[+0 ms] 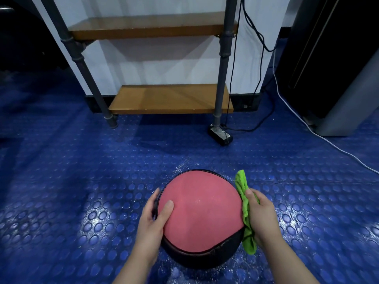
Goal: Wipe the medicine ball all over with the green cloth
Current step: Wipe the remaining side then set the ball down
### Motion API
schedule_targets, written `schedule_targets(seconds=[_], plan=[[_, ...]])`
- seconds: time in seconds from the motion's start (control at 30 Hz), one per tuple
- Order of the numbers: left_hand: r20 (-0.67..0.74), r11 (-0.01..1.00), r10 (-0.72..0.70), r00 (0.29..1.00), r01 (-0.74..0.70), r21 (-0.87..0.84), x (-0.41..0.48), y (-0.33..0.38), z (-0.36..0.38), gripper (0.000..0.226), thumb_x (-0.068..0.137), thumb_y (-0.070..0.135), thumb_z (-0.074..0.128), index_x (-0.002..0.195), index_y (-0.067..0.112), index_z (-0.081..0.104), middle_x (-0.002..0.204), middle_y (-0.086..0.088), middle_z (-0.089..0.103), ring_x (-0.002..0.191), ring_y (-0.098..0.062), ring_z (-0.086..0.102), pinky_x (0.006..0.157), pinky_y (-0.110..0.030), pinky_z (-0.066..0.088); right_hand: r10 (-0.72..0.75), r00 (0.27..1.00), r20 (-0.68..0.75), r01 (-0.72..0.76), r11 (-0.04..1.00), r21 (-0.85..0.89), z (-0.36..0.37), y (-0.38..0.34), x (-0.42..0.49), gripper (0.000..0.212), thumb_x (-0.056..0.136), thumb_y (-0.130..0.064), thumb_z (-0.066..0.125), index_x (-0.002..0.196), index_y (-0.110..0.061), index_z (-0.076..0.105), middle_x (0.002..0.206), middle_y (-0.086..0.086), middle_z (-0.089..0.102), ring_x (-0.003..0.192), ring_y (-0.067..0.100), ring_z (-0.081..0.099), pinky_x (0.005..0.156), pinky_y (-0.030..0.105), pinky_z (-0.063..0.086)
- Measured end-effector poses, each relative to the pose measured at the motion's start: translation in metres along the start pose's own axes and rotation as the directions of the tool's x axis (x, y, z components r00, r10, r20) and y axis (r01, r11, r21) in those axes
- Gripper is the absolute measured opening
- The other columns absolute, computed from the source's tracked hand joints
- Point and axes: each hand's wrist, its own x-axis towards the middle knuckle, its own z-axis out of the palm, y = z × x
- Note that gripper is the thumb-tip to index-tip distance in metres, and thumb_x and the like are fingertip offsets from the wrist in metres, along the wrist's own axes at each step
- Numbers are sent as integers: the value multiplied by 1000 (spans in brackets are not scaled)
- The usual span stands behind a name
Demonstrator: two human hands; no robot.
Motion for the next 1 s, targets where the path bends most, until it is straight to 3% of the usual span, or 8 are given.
schedule_targets(seconds=[0.13, 0.27, 0.43, 0.6, 0.7, 0.83, 1.0], plan=[[52, 992, -70, 996, 75, -98, 0, -7, 1, 108, 42, 77, 79, 139, 41, 48, 131, 11, 62, 109, -12, 67, 80, -32, 57, 186, 974, 128, -214, 943, 256, -6, 9, 0, 28, 92, -43, 57, 100, -19, 70, 105, 12, 72, 97, 29, 67, 96, 52, 49], [5, 987, -77, 997, 76, -141, 2, -10, 3, 99, 42, 76, 79, 131, 39, 57, 122, 10, 69, 105, -13, 69, 76, -33, 58, 73, 994, 82, -89, 972, 215, 4, 1, -9, 23, 94, -38, 57, 92, -20, 71, 95, 9, 73, 90, 28, 67, 88, 48, 53], [12, 977, -122, 992, 122, -176, 5, -12, 10, 72, 63, 67, 73, 128, 38, 59, 124, 9, 68, 106, -14, 69, 76, -32, 56, -21, 999, 29, 16, 989, 147, 0, -12, -9, 31, 96, -34, 54, 82, -9, 66, 72, 3, 59, 68, 19, 53, 68, 33, 44], [50, 983, -127, 991, 132, -129, 12, -11, 16, 97, 44, 79, 80, 130, 41, 57, 127, 9, 66, 110, -16, 68, 91, -44, 57, 50, 999, 1, -49, 973, 226, -8, -5, -9, 29, 96, -33, 55, 80, -12, 68, 74, 5, 62, 71, 20, 55, 73, 37, 47], [61, 986, -124, 990, 130, -101, 15, -7, 18, 100, 40, 80, 80, 129, 41, 57, 124, 9, 68, 106, -15, 69, 85, -41, 58, 78, 997, 4, -76, 958, 275, -10, -1, -13, 28, 97, -31, 53, 80, -11, 66, 77, 8, 62, 71, 20, 56, 75, 37, 47], [69, 987, -135, 988, 140, -75, 14, 0, 23, 89, 54, 75, 79, 133, 40, 54, 125, 8, 67, 103, -12, 70, 75, -30, 58, 91, 996, 7, -90, 959, 268, -11, -1, -7, 28, 97, -31, 53, 82, -11, 65, 77, 7, 61, 75, 20, 55, 75, 37, 46], [21, 993, -111, 994, 112, -45, 4, 1, 30, 114, 35, 82, 80, 137, 40, 50, 131, 8, 62, 111, -15, 65, 96, -41, 54, 97, 994, 43, -104, 974, 202, -16, -4, 0, 29, 98, -32, 50, 84, -10, 64, 85, 13, 63, 78, 23, 58, 77, 40, 46]])
